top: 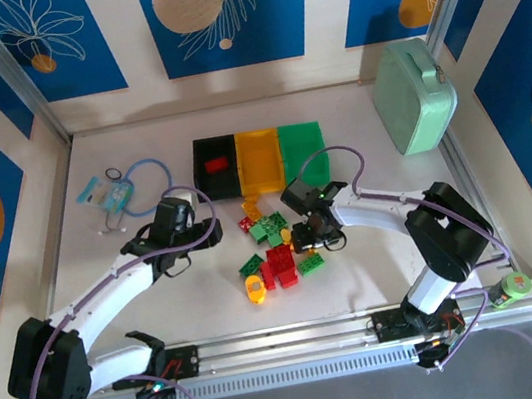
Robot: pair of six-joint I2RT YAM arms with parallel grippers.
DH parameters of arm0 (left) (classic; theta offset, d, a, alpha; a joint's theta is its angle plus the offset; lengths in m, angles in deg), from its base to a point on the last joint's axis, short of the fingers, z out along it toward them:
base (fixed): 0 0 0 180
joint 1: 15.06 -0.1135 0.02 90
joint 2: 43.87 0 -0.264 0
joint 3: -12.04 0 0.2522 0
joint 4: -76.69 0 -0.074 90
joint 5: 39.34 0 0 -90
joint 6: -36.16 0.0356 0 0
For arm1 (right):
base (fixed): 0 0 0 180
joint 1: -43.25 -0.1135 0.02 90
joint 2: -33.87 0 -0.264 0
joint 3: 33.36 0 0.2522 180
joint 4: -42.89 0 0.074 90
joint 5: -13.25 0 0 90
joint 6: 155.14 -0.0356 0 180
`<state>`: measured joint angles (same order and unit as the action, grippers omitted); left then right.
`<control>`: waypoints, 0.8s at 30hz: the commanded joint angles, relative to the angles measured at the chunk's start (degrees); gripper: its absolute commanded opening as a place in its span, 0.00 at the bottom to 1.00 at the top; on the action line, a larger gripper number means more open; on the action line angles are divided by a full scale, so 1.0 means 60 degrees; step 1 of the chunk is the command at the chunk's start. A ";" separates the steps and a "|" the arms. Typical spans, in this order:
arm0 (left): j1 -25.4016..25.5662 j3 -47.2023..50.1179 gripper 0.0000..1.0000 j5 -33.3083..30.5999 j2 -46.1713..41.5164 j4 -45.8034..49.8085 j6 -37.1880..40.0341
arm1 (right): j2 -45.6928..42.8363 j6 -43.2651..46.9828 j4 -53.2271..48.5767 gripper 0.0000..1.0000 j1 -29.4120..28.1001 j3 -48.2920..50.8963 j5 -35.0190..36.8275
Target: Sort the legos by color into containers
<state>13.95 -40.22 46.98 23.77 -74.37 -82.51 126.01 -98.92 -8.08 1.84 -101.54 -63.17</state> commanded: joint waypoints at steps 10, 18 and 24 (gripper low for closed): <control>0.0086 0.0359 0.74 -0.0221 -0.0314 -0.0241 -0.0027 | -0.0123 -0.0317 -0.0784 0.42 -0.0170 -0.0660 0.0647; 0.0177 0.0792 0.74 -0.0042 -0.0674 -0.0644 0.0119 | -0.0555 -0.0277 -0.1174 0.39 -0.0263 -0.1763 0.1253; 0.0347 0.0978 0.74 -0.0235 -0.1048 -0.0399 0.0087 | 0.0233 0.0288 -0.1426 0.38 0.0021 -0.3500 0.1204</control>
<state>15.22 -35.61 46.50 19.37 -76.92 -82.29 125.20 -99.03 -14.71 1.21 -118.28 -56.94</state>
